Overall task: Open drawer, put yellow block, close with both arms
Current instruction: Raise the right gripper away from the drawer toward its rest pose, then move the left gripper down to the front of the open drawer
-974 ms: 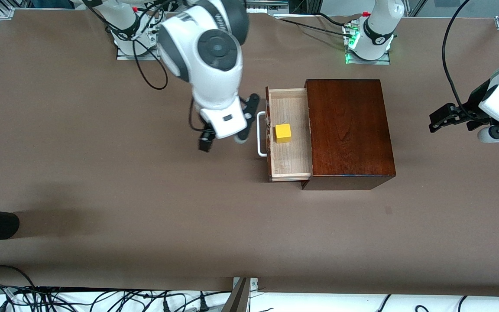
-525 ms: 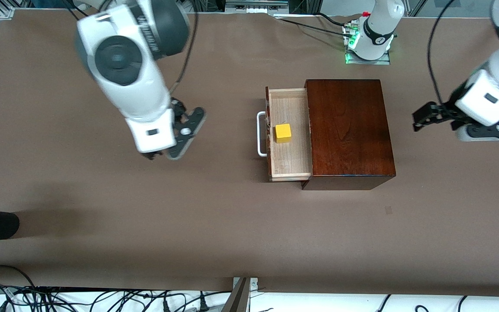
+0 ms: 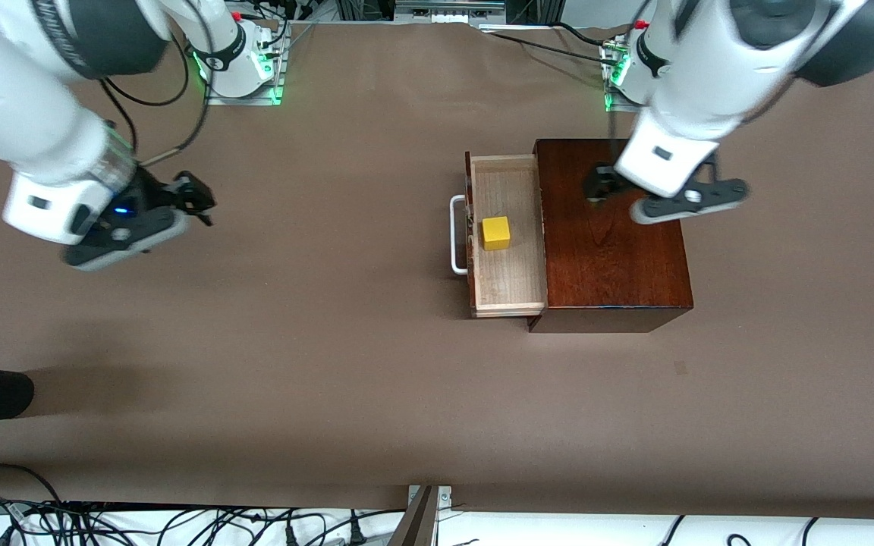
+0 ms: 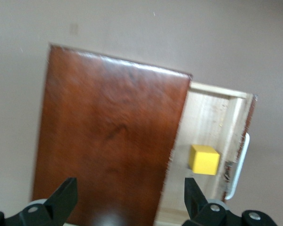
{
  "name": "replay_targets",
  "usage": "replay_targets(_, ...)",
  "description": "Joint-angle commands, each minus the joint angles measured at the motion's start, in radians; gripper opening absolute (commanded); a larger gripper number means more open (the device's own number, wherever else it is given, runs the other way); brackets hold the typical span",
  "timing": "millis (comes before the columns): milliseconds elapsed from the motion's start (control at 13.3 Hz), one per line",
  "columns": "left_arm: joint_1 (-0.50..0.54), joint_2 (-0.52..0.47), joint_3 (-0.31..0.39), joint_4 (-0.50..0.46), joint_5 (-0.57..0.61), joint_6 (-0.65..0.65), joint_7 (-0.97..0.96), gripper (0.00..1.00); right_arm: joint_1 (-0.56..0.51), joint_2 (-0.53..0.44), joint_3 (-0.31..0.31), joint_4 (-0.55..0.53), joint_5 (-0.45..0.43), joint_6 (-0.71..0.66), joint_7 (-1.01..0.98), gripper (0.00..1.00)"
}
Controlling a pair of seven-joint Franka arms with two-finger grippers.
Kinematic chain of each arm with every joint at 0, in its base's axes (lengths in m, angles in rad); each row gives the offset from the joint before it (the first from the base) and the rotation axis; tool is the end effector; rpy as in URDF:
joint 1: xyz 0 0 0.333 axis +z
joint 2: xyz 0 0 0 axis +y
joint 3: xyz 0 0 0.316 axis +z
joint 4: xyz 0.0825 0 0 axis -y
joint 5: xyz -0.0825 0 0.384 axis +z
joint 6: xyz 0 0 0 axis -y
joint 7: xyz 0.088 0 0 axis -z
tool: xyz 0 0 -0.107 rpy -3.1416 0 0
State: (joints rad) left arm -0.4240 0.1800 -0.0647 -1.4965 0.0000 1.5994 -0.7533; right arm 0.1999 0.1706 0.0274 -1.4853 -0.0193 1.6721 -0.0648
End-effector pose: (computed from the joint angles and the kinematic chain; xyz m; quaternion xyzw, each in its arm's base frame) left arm 0.5381 -0.2825 0.5574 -0.9905 -0.1321 0.0346 0.0176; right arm 0.5992 0.1353 0.5745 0.9892 0.1462 0.0087 0.0066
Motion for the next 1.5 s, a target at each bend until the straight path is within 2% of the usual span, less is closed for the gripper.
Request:
replay_targets(0,-0.103,0.077,0.014,0.073,0.008,-0.022,-0.174,1.0,-0.077,-0.069,0.016,-0.082,0.018,0.021,0.148,1.0)
replay_targets(225,-0.209,0.174,0.014,0.128,0.008,-0.018,-0.406,1.0,-0.16,-0.106,0.005,-0.139,0.018,0.023,0.145,1.0)
replay_targets(525,-0.327,0.327,0.014,0.249,0.012,-0.013,-0.667,1.0,-0.166,-0.137,-0.073,-0.173,0.016,0.024,0.132,1.0)
replay_targets(674,-0.347,0.39,0.014,0.288,0.009,-0.009,-0.771,1.0,-0.165,-0.132,-0.08,-0.171,0.013,0.023,0.128,1.0)
replay_targets(899,-0.397,0.463,0.025,0.294,0.017,0.017,-0.967,1.0,-0.165,-0.114,-0.083,-0.164,0.009,0.021,0.092,1.0)
replay_targets(1274,-0.397,0.539,0.017,0.295,0.011,0.161,-1.132,1.0,-0.162,-0.097,-0.083,-0.156,0.009,0.021,0.103,1.0)
replay_targets(1424,-0.404,0.567,0.025,0.295,0.015,0.18,-1.159,1.0,-0.162,-0.088,-0.083,-0.156,0.01,0.021,0.1,1.0)
